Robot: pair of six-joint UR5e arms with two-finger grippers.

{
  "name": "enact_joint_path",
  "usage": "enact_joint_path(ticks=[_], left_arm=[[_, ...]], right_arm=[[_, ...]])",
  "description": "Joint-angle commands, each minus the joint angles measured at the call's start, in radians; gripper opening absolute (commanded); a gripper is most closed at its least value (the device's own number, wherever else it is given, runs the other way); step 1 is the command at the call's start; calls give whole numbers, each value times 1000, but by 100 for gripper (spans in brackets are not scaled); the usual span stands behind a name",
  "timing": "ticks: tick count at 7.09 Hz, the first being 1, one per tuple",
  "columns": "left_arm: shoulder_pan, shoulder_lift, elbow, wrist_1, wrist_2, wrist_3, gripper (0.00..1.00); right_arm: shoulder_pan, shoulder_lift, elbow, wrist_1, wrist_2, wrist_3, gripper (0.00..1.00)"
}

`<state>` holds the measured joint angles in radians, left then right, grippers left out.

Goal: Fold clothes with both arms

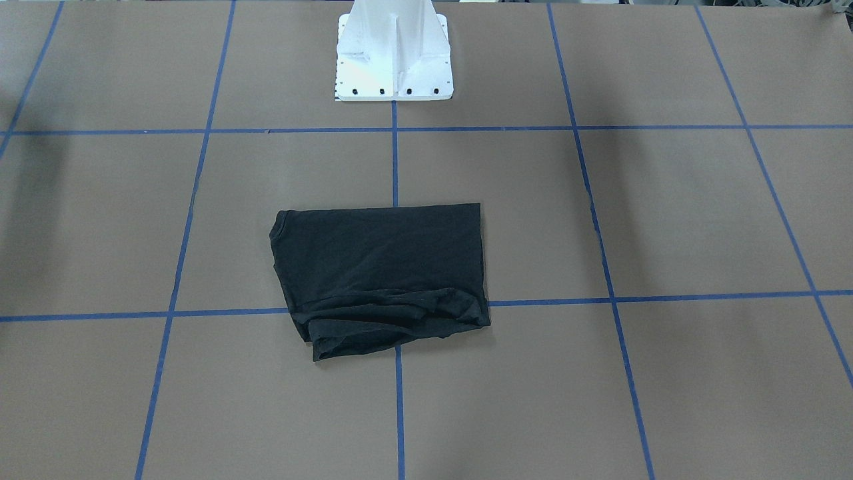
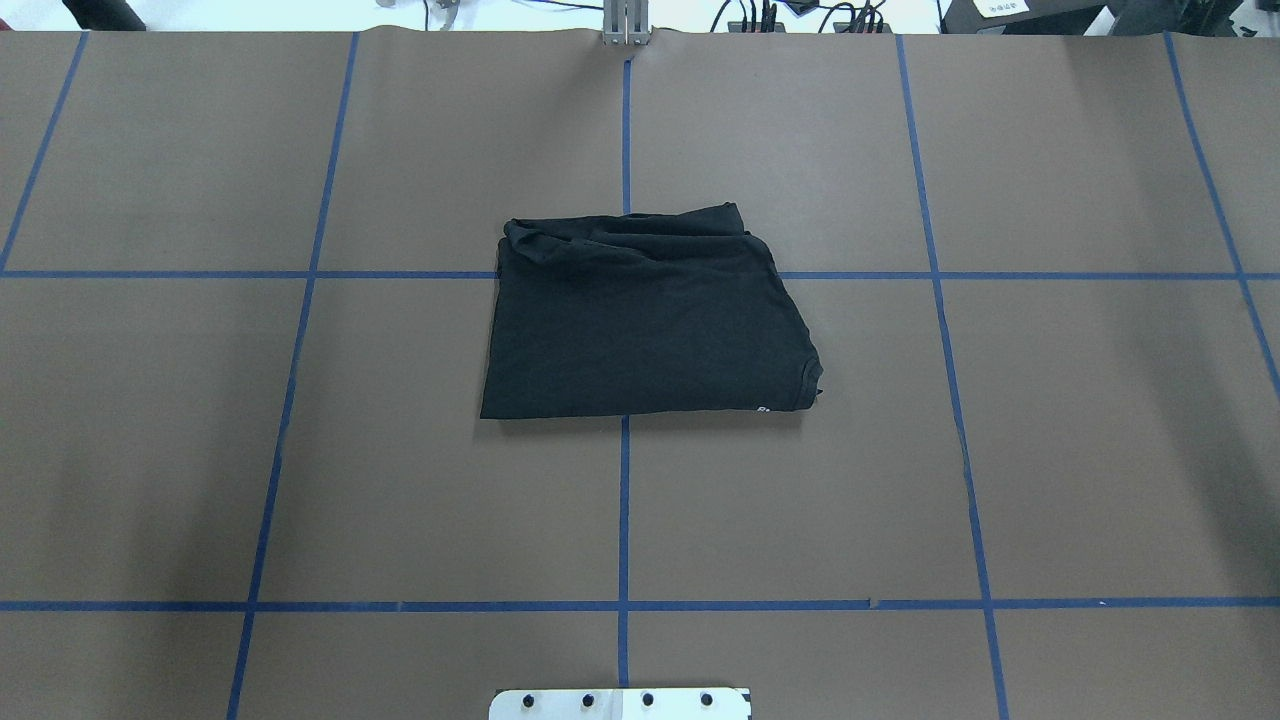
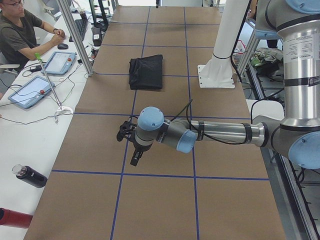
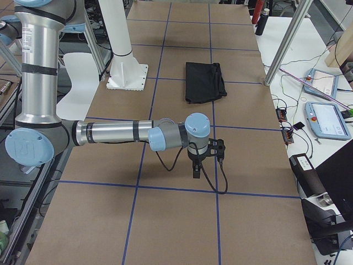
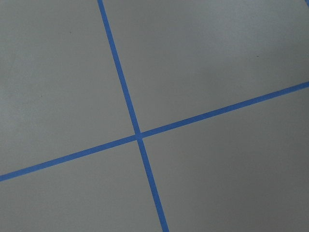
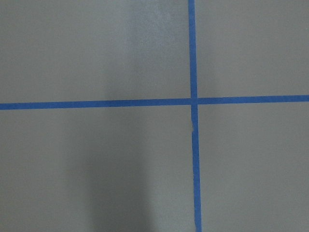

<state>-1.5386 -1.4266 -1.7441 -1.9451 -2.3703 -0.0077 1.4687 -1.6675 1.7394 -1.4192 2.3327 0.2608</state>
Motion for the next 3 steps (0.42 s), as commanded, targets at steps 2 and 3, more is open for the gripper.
enact_joint_path(ticks=[2,3], left_arm=[[0,-2,0,0,-9,0,100],[0,-2,0,0,-7,-2,100]], right_arm=[[1,0,8,-3,-3,-9,100],[1,2,6,-6,-3,-9,100]])
